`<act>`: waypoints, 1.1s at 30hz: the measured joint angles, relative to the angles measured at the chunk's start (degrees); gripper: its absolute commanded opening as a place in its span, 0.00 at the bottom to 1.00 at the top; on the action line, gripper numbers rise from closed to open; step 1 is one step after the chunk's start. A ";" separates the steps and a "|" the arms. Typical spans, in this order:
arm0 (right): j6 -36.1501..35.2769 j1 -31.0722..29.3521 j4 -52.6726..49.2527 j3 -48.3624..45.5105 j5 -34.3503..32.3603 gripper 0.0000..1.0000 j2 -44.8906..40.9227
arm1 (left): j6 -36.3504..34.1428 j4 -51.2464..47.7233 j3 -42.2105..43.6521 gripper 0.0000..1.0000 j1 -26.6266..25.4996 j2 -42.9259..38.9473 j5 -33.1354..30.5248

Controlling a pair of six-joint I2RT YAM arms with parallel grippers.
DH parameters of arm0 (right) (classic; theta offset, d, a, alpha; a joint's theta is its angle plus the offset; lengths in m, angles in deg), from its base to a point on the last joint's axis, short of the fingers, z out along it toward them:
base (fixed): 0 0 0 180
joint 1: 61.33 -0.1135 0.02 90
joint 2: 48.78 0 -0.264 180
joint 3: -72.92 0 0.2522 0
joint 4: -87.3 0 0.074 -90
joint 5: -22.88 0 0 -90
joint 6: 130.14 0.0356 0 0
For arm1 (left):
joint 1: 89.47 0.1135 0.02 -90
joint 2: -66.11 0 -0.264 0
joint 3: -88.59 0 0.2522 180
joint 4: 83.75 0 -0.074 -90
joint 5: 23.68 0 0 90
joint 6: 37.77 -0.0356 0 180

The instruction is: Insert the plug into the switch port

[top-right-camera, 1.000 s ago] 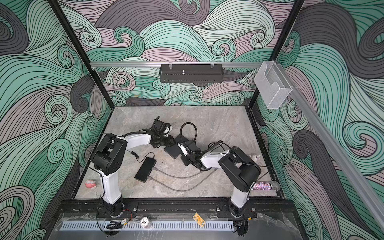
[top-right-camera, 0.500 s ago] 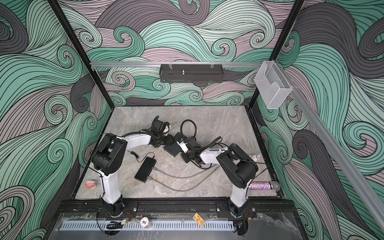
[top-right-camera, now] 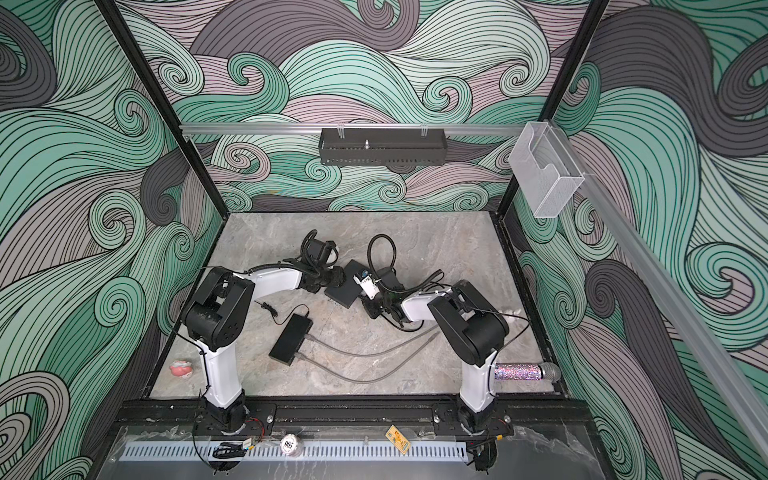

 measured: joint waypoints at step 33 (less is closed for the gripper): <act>-0.59 -0.42 -10.05 2.47 -2.84 0.07 -2.05 | 0.09 -3.37 -1.73 0.48 -0.59 0.20 1.86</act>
